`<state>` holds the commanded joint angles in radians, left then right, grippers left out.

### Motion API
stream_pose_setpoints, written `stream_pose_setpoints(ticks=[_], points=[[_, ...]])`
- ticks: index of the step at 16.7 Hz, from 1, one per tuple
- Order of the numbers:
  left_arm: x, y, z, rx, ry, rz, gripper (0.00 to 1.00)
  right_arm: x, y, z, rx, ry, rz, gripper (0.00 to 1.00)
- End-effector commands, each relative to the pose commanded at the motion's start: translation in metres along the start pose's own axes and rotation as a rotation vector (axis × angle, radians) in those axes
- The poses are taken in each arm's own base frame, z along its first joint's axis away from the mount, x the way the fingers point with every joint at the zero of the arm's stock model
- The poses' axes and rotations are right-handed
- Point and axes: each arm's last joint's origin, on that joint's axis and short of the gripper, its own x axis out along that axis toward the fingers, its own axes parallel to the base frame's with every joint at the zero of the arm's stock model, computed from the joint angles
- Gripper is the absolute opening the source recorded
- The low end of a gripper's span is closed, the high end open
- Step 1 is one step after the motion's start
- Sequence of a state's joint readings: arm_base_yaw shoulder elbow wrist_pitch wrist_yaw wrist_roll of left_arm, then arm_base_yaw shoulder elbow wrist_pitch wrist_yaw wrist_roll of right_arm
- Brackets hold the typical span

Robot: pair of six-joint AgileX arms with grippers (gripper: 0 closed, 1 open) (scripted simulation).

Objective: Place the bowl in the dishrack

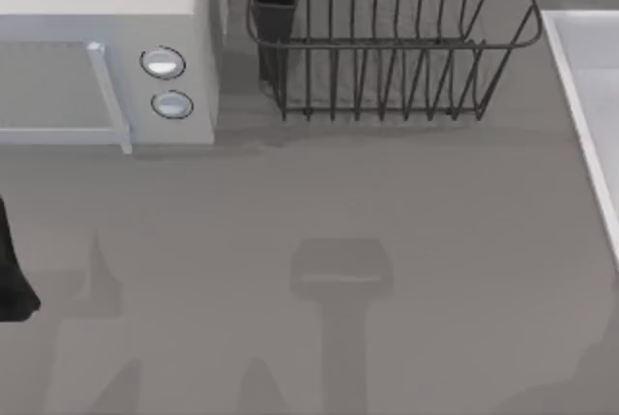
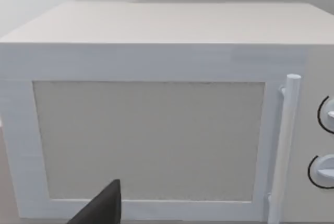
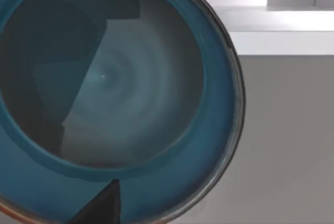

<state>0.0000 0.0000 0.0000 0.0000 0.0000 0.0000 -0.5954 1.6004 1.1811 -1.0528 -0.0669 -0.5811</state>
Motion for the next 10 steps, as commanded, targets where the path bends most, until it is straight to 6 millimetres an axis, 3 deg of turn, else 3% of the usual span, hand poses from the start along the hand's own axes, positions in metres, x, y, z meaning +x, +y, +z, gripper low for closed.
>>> stream_pose_setpoints(ticks=[7,10], points=[[0.000,0.000,0.000,0.000,0.000,0.000,1.00,0.077,-0.002,0.001,0.000,-0.009,-0.006,1.00],[0.000,0.000,0.000,0.000,0.000,0.000,1.00,0.088,-0.001,-0.001,0.001,-0.003,-0.002,1.00]])
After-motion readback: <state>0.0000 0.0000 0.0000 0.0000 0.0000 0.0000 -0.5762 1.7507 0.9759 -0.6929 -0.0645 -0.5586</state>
